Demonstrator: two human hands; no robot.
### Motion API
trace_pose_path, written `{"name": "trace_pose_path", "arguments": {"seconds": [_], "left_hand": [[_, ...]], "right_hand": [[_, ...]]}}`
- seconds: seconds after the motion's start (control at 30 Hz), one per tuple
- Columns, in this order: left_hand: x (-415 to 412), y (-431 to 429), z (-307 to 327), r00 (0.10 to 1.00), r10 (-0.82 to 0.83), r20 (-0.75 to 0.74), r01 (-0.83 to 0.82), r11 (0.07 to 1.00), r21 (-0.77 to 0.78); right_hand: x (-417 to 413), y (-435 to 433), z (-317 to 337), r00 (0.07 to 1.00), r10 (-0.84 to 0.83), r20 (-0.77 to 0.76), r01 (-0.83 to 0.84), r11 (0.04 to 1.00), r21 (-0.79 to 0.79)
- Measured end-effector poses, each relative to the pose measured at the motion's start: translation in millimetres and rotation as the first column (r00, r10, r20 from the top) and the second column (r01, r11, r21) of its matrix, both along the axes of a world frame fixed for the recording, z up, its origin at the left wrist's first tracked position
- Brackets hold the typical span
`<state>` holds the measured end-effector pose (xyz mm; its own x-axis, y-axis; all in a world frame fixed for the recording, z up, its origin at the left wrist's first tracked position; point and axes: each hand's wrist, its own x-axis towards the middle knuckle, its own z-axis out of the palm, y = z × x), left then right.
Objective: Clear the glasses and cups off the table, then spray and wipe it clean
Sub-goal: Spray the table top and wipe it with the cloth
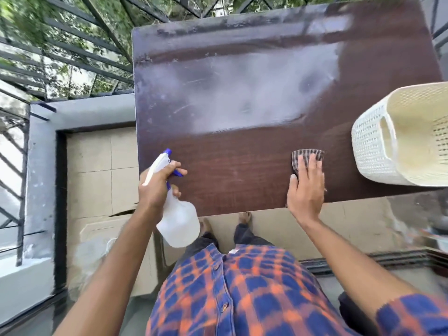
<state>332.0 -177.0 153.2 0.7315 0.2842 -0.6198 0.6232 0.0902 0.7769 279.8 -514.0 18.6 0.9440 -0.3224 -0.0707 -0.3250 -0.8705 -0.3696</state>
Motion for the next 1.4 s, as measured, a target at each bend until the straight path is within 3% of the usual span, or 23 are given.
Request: {"name": "trace_pose_path", "arguments": {"seconds": [0.23,0.47,0.57,0.7,0.8,0.9,1.1,1.27,1.4], "left_hand": [[-19,44,-3,0.999,0.025,-0.038,-0.024,0.999,0.036],[-46,110,-3,0.993,0.113,-0.035,-0.111,0.992,0.052],[-57,132,-5,0.988,0.146,-0.044,-0.143,0.988,0.050],[-70,156,-10,0.983,0.178,-0.052,-0.176,0.983,0.042],[-74,163,-15,0.989,0.141,-0.046,-0.139,0.990,0.030],[-76,160,-17,0.994,0.102,-0.036,-0.101,0.995,0.024],[-67,137,-14,0.999,0.032,-0.036,-0.032,0.999,0.002],[-53,112,-13,0.999,-0.031,-0.032,0.030,0.999,-0.029],[-39,88,-12,0.998,-0.068,-0.013,0.067,0.995,-0.071]], "right_hand": [[-34,104,-5,0.976,0.218,-0.023,-0.219,0.975,-0.042],[-26,261,-1,0.771,0.636,0.016,-0.636,0.771,0.023],[-26,307,3,0.611,0.791,0.043,-0.791,0.606,0.085],[-12,333,-1,0.263,0.965,-0.023,-0.962,0.264,0.064],[7,318,-2,0.015,0.999,-0.043,-0.999,0.016,0.030],[16,299,2,-0.110,0.993,-0.028,-0.994,-0.110,0.018],[5,224,7,-0.058,0.996,-0.065,-0.998,-0.060,-0.019],[-10,109,17,0.109,0.988,-0.107,-0.994,0.106,-0.033],[-26,32,31,0.292,0.940,-0.177,-0.956,0.295,-0.010]]}}
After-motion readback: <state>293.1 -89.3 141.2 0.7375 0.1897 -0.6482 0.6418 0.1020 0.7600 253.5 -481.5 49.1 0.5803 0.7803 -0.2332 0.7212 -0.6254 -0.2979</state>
